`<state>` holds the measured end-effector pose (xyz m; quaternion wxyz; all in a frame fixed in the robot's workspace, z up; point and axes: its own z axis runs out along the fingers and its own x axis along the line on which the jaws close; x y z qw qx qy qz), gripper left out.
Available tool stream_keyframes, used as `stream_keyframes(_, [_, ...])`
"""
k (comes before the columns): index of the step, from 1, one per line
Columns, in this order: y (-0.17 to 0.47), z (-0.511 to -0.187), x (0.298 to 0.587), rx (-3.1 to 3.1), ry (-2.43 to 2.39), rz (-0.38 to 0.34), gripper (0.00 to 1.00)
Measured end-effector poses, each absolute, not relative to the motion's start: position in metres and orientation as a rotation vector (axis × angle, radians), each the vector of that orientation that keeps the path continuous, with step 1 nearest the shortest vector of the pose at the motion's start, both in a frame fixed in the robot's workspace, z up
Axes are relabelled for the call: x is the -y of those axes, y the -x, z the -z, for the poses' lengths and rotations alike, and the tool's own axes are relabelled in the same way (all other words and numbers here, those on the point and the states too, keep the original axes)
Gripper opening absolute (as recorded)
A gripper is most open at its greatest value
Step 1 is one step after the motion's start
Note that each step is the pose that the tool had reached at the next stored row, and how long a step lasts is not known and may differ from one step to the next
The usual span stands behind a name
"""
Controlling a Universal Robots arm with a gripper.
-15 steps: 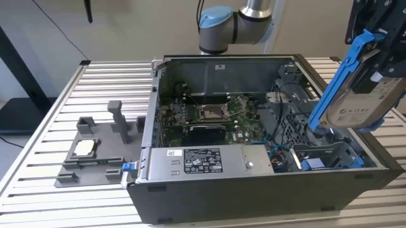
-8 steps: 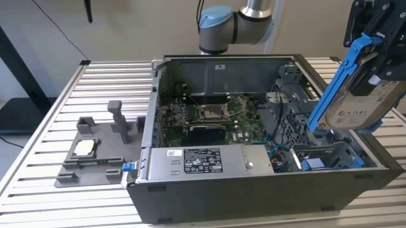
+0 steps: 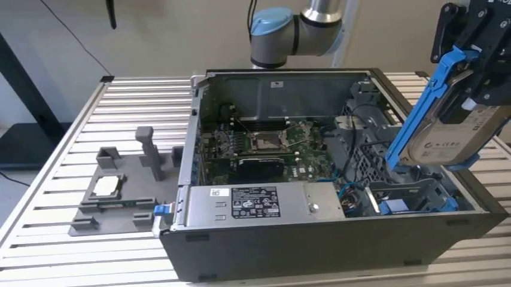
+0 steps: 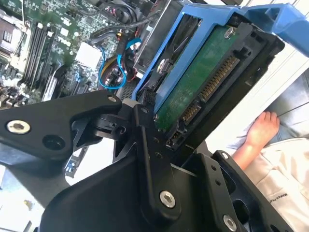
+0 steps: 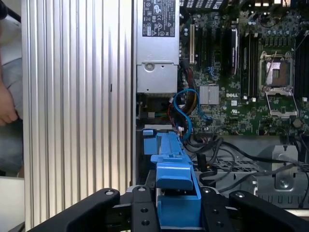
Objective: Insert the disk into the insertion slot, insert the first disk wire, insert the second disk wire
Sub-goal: 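Insert the disk into the insertion slot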
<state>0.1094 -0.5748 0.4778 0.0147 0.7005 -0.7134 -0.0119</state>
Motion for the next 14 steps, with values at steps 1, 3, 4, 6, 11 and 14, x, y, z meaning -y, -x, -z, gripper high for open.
stream_keyframes(1, [-0.1094,-0.477,0.5748,2.22,-2.18,0.037,0.33])
stream_keyframes(3, [-0.1094,-0.4756,0.5748,2.22,-2.181,0.037,0.33])
stream_keyframes(4, [-0.1094,-0.4748,0.5748,2.219,-2.182,0.037,0.33])
stream_keyframes(6, [-0.1094,-0.4733,0.5749,2.218,-2.183,0.037,0.33])
stream_keyframes(11, [-0.1094,-0.4723,0.5749,2.216,-2.184,0.037,0.33])
stream_keyframes(14, [-0.1094,-0.4722,0.5749,2.216,-2.184,0.037,0.33])
